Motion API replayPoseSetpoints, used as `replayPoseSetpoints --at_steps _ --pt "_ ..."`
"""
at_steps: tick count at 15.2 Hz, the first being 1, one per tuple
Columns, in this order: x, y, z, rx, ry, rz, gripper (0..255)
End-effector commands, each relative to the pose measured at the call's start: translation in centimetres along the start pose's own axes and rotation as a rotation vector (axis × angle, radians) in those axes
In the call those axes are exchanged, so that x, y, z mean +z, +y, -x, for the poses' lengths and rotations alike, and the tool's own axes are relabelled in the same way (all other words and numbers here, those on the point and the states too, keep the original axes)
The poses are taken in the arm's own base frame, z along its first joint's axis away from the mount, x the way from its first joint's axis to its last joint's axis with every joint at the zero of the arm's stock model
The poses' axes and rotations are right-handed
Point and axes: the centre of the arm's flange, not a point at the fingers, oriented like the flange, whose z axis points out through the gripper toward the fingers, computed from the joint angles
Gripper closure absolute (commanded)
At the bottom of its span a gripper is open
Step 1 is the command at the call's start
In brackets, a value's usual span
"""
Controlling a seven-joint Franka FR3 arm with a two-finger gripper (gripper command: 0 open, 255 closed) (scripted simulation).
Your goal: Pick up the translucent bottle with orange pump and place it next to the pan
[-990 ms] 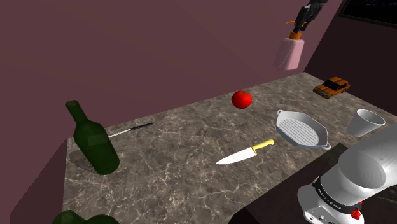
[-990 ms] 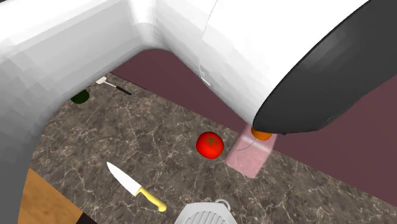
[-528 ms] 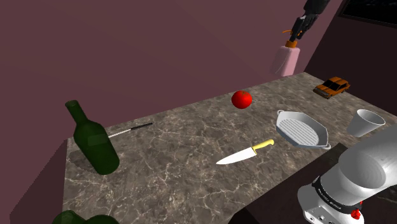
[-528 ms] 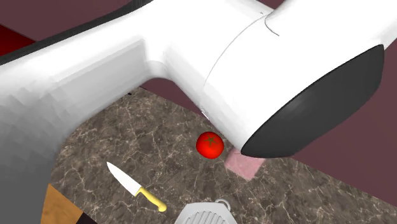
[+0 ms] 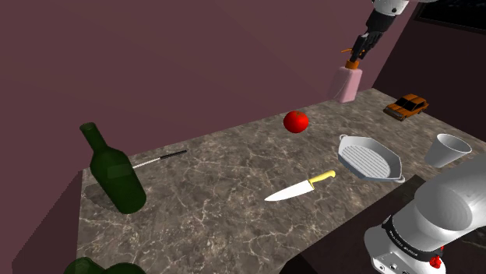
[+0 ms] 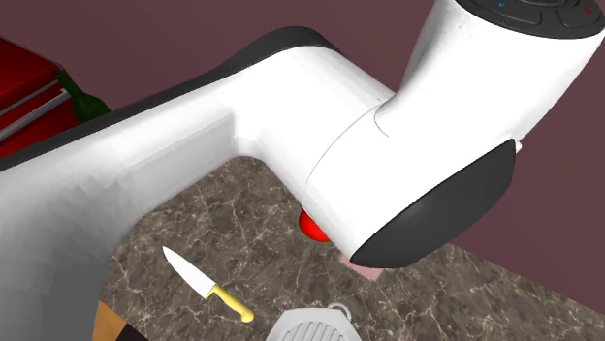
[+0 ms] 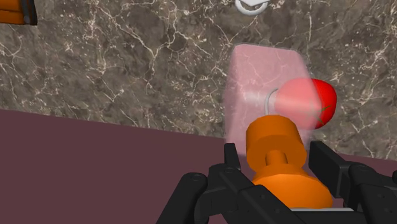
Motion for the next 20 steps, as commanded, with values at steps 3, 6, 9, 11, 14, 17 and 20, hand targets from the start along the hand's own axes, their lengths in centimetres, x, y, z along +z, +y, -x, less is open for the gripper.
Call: replayPoseSetpoints --at_steps 3,6,9,11,14,17,20 --pt "2.0 0.0 0.3 0.0 0.001 0.0 255" --pt "3.6 -0.1 0.5 0.0 0.001 0.0 255" --pt "5.2 -0.2 0.8 0.0 0.001 0.0 255" --pt "6.2 -0.3 1.0 0.0 0.001 0.0 255" --pt "7.8 -0.4 1.2 0.0 0.001 0.0 255" --pt "9.3 -0.4 1.5 0.0 0.001 0.0 255" --pt "10.9 -0.5 1.8 0.0 0.001 0.0 255"
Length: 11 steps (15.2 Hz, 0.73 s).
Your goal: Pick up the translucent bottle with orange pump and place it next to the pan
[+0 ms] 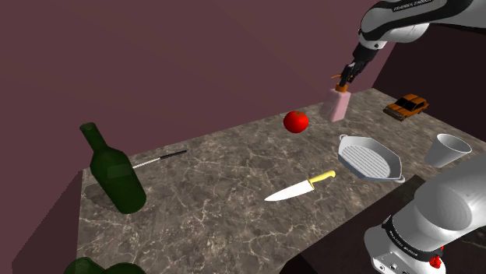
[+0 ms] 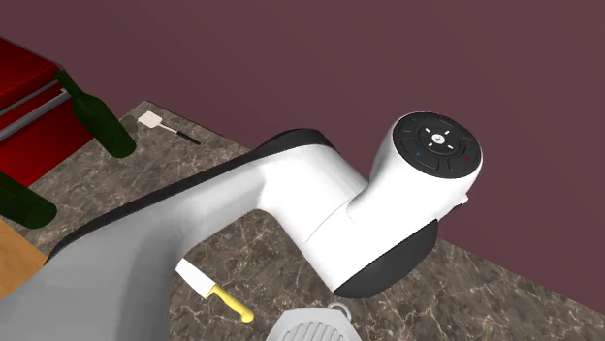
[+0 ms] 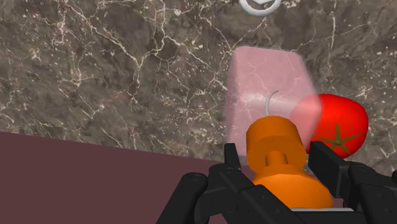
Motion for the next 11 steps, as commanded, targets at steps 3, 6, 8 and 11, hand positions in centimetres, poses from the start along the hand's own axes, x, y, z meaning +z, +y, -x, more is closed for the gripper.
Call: replayPoseSetpoints --at_steps 3,6,8,11 --pt "2.1 -0.1 0.4 0.0 0.0 0.0 255" --pt "3.7 -0.2 0.7 0.0 0.0 0.0 255" --pt "4.7 -0.3 0.9 0.0 0.0 0.0 255" --pt "6.3 -0.4 1.1 0.0 0.0 0.0 255"
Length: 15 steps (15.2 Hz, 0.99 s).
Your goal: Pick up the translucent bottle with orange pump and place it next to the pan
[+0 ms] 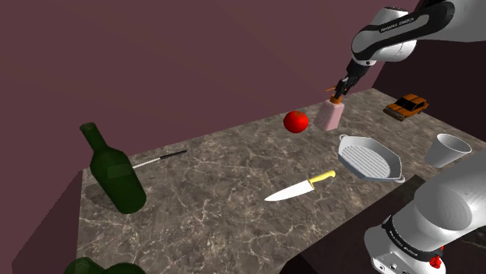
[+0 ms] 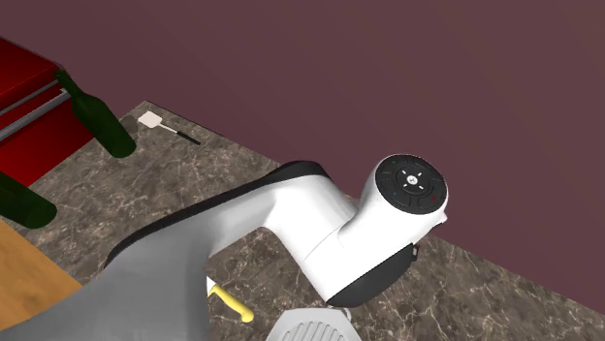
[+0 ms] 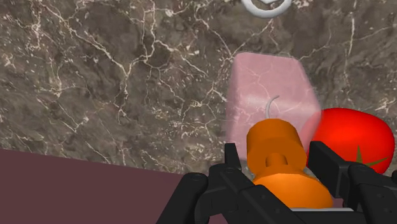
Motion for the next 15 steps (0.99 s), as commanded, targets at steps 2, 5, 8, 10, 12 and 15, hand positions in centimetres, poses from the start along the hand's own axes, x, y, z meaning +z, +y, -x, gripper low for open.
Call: replayPoseSetpoints --at_steps 2,5,8,10,12,15 --pt "1.52 0.01 0.3 0.0 0.001 0.0 255" --pt "1.75 -0.01 0.34 0.0 0.001 0.0 255" --pt "1.75 -0.01 0.34 0.0 0.001 0.0 255" --pt "1.75 -0.01 0.34 0.0 0.001 0.0 255" --pt "1.75 0.0 0.34 0.0 0.001 0.0 0" --pt "1.75 0.0 0.34 0.0 0.001 0.0 0"
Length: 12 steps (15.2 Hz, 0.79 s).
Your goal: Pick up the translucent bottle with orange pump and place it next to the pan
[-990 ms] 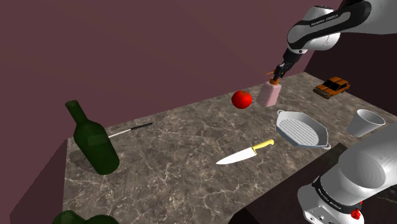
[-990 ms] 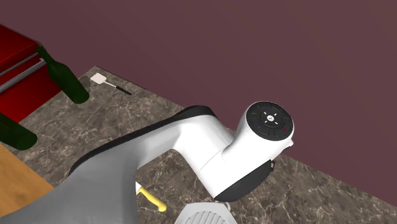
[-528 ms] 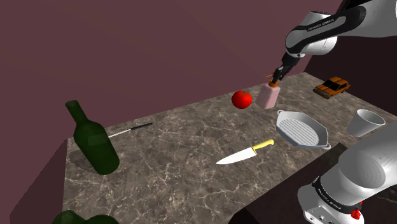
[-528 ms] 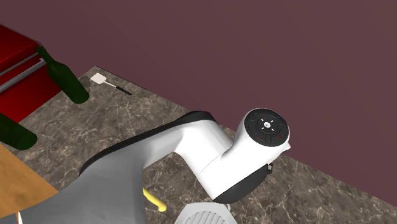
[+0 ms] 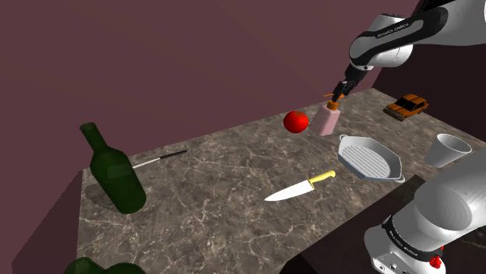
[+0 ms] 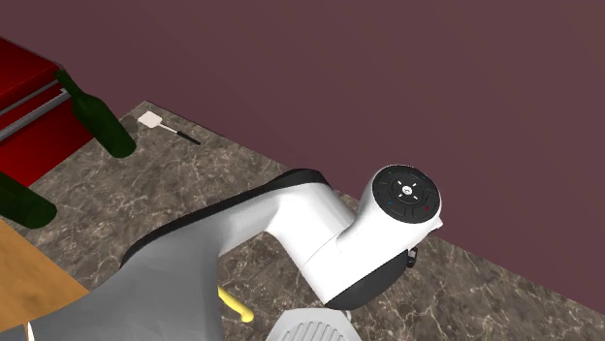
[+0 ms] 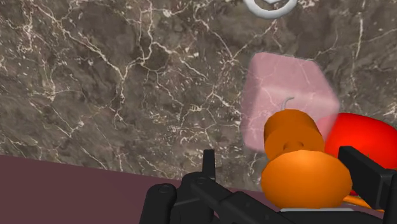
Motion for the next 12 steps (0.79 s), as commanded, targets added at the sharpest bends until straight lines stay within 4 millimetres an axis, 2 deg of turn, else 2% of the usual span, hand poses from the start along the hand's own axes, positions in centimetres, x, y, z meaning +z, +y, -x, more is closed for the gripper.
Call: replayPoseSetpoints --at_steps 1,5,12 --pt "0.0 0.0 0.0 0.0 0.0 0.0 0" --pt "-5.0 0.0 0.0 0.0 0.0 0.0 0" --pt "-5.0 0.0 0.0 0.0 0.0 0.0 0"
